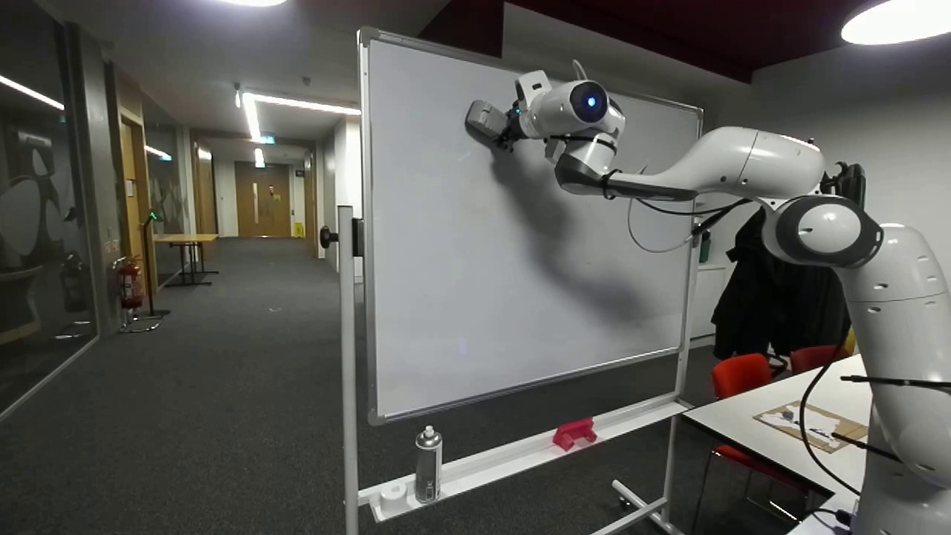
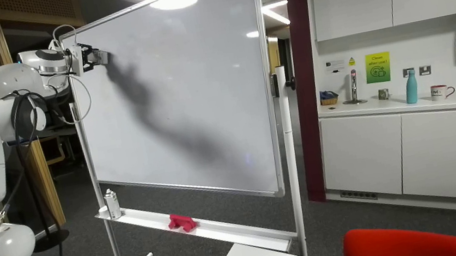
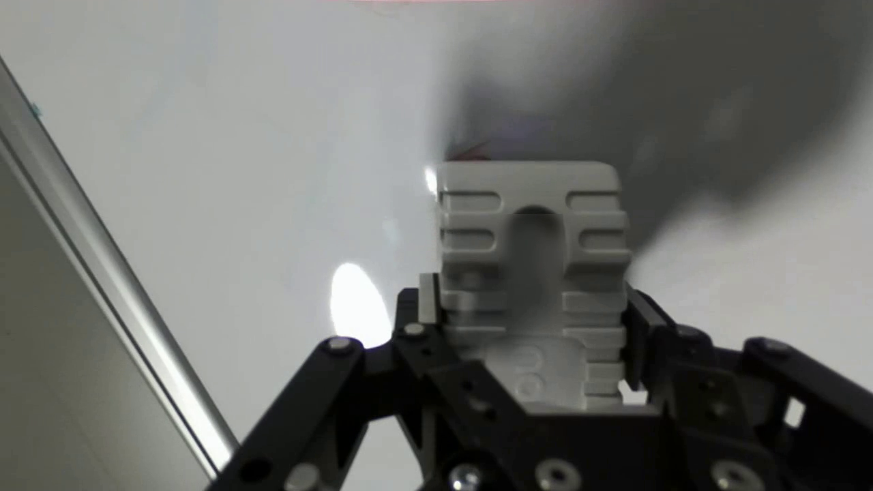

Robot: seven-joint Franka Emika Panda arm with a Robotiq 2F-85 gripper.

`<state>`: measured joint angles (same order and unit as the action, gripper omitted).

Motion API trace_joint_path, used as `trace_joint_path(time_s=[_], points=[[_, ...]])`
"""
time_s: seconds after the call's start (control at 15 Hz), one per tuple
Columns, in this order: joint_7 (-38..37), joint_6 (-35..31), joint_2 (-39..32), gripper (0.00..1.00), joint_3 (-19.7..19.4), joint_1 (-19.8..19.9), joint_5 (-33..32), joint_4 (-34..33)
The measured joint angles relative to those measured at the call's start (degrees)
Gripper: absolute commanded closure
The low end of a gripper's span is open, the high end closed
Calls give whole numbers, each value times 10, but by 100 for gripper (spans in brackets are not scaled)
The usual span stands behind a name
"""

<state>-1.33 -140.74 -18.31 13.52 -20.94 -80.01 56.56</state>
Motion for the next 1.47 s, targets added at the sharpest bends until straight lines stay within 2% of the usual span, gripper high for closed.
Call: trace_joint_path(time_s=[0.4, 0.73, 1.47], points=[[0, 0, -11, 65, -1, 3, 3, -49], [0, 0, -25, 65, -1, 7, 4, -51], [6, 0, -2, 65, -1, 7, 4, 29]])
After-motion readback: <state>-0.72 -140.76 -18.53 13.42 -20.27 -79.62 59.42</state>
